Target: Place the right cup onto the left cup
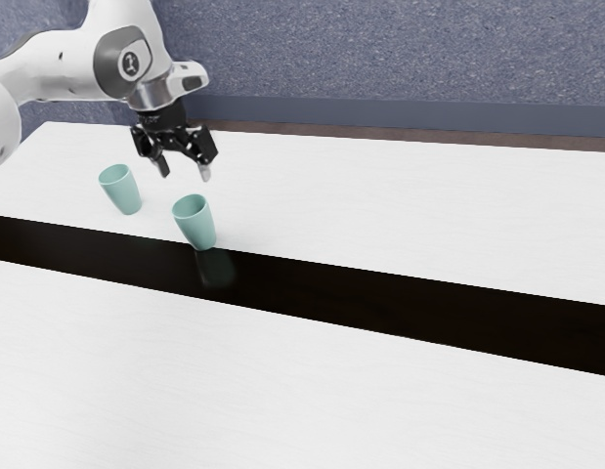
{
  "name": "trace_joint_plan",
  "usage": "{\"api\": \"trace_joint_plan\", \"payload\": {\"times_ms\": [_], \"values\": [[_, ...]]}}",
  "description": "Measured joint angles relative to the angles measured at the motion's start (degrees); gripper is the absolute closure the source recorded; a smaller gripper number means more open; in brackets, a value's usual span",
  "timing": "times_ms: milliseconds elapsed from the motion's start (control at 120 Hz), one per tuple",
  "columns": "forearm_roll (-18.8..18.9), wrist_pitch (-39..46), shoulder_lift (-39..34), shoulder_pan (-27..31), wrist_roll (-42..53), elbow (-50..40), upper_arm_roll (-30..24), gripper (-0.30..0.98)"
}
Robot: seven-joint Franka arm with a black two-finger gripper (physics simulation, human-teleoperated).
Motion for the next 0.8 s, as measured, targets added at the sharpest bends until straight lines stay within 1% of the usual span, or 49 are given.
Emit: {"api": "trace_joint_plan", "payload": {"times_ms": [67, 142, 283, 433, 608, 800], "values": [[-0.5, 2.9, 0.2, 0.4, -2.1, -2.6, 0.0, 0.02], [-0.2, 6.0, 1.8, 1.3, -4.1, -3.2, 0.0, 0.02], [0.3, 11.1, 6.2, 3.3, -6.9, -2.3, -0.1, 0.02], [0.1, 14.0, 10.6, 4.4, -9.1, 1.2, -0.7, 0.02], [-2.0, 16.2, 14.4, 5.6, -11.2, 1.7, -1.0, 0.02], [-3.8, 18.3, 16.6, 5.7, -12.9, 1.7, -1.3, 0.02]]}}
